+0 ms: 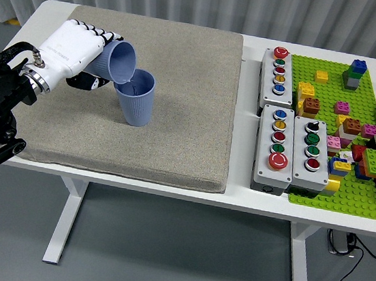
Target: Pick cup pour cup place
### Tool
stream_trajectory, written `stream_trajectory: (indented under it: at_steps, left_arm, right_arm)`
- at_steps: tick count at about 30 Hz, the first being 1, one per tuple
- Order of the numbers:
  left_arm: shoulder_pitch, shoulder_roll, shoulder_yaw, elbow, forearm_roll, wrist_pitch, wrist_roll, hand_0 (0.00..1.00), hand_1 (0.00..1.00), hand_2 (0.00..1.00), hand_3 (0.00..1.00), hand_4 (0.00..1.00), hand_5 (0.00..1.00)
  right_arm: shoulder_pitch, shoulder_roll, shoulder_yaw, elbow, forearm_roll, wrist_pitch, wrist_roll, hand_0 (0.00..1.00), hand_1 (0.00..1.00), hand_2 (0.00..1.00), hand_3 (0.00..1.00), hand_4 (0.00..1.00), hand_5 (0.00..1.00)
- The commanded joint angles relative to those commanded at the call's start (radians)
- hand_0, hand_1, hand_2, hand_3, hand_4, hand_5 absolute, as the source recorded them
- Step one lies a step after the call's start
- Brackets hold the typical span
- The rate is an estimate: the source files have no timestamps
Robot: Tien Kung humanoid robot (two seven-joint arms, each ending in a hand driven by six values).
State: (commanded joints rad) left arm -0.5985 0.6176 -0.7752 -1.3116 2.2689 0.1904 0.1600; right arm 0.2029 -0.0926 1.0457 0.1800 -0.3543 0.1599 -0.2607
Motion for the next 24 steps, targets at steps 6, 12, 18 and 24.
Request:
stream_trajectory:
  at_steps: [6, 12, 18, 24]
  left_arm:
    - [-0.006, 0.005, 0.016, 0.000, 0.000, -0.002, 0.003, 0.498, 0.528, 0.610, 0.743, 0.520, 0.002]
    - [-0.005, 0.003, 0.017, -0.004, 0.000, 0.007, 0.000, 0.499, 0.528, 0.610, 0.743, 0.518, 0.002]
    - [0.000, 0.001, 0.010, -0.010, 0.000, 0.017, -0.002, 0.499, 0.527, 0.610, 0.743, 0.520, 0.002]
    - [-0.002, 0.005, 0.005, -0.021, 0.000, 0.019, -0.002, 0.497, 0.526, 0.609, 0.741, 0.521, 0.002]
  right_arm:
    - [-0.001, -0.001, -0.001, 0.000, 0.002, -0.001, 0.002, 0.748, 0.712, 0.766, 0.617, 0.200, 0.178]
    - [-0.001, -0.001, -0.002, 0.000, 0.003, -0.001, 0.002, 0.747, 0.712, 0.765, 0.617, 0.201, 0.178]
    - [-0.004, 0.000, -0.002, 0.000, 0.002, 0.000, 0.000, 0.747, 0.712, 0.765, 0.618, 0.201, 0.177]
    - [-0.007, 0.000, -0.002, 0.000, -0.001, -0.001, 0.000, 0.747, 0.711, 0.765, 0.618, 0.201, 0.176]
